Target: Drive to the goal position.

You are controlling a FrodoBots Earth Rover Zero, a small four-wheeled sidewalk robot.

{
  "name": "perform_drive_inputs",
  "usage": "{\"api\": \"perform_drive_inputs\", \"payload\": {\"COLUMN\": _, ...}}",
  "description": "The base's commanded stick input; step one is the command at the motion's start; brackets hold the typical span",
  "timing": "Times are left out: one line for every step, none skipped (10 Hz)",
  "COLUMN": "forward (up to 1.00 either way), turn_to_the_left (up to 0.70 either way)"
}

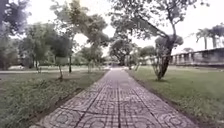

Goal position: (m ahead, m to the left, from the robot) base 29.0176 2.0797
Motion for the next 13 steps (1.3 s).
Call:
{"api": "perform_drive_inputs", "payload": {"forward": 1.0, "turn_to_the_left": 0.0}}
{"api": "perform_drive_inputs", "payload": {"forward": 1.0, "turn_to_the_left": 0.0}}
{"api": "perform_drive_inputs", "payload": {"forward": 1.0, "turn_to_the_left": 0.0}}
{"api": "perform_drive_inputs", "payload": {"forward": 1.0, "turn_to_the_left": 0.0}}
{"api": "perform_drive_inputs", "payload": {"forward": 1.0, "turn_to_the_left": 0.0}}
{"api": "perform_drive_inputs", "payload": {"forward": 1.0, "turn_to_the_left": 0.0}}
{"api": "perform_drive_inputs", "payload": {"forward": 1.0, "turn_to_the_left": 0.0}}
{"api": "perform_drive_inputs", "payload": {"forward": 1.0, "turn_to_the_left": 0.0}}
{"api": "perform_drive_inputs", "payload": {"forward": 1.0, "turn_to_the_left": 0.0}}
{"api": "perform_drive_inputs", "payload": {"forward": 1.0, "turn_to_the_left": 0.0}}
{"api": "perform_drive_inputs", "payload": {"forward": 1.0, "turn_to_the_left": 0.0}}
{"api": "perform_drive_inputs", "payload": {"forward": 1.0, "turn_to_the_left": 0.0}}
{"api": "perform_drive_inputs", "payload": {"forward": 1.0, "turn_to_the_left": 0.0}}
